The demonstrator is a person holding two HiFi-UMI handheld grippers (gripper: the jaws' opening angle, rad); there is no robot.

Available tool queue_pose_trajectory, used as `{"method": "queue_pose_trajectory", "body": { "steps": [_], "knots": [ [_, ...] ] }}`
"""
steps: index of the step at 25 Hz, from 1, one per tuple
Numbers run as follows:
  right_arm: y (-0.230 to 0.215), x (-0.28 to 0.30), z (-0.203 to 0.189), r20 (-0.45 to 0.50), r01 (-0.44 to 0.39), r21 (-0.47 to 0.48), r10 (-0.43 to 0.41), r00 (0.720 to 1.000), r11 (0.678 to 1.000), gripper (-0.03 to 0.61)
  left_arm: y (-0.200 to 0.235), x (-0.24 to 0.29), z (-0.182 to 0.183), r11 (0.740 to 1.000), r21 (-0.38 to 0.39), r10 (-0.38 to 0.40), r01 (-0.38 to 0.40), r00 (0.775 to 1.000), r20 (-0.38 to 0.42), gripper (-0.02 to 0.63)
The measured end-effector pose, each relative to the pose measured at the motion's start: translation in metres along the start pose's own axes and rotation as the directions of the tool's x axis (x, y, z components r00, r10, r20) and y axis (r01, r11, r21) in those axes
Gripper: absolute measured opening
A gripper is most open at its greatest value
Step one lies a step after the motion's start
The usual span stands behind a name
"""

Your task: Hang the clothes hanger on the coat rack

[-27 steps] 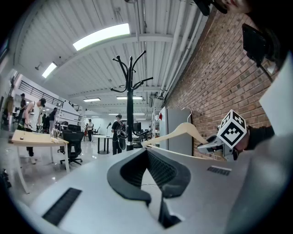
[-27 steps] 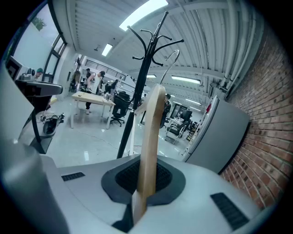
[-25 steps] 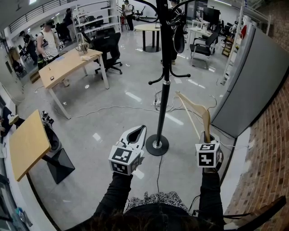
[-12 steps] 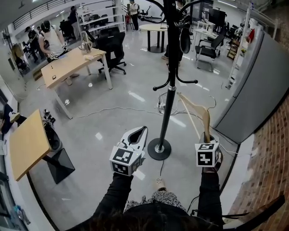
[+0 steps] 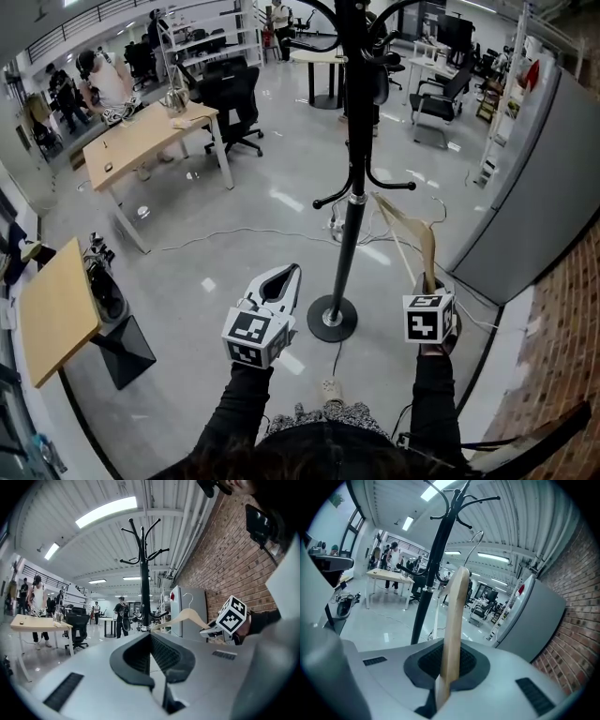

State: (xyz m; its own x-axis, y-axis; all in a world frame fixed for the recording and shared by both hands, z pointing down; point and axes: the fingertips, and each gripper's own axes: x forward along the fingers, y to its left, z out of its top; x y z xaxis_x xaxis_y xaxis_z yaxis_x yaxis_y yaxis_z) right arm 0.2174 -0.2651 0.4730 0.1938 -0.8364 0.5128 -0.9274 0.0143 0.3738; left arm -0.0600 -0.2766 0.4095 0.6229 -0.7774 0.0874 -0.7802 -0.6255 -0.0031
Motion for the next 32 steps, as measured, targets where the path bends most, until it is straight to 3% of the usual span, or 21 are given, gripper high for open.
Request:
{"method": "queue_pose_trajectory", "body": {
  "steps": [32],
  "knots": [
    [0.05,0.154,0.044,-0.054,-0.158,-0.11,0.153,0.987,0.981,0.009,0.052,0.093,-0.037,0.994,-0.074,0.077,-0.084,0.993,-0.09,0.006]
  ]
}}
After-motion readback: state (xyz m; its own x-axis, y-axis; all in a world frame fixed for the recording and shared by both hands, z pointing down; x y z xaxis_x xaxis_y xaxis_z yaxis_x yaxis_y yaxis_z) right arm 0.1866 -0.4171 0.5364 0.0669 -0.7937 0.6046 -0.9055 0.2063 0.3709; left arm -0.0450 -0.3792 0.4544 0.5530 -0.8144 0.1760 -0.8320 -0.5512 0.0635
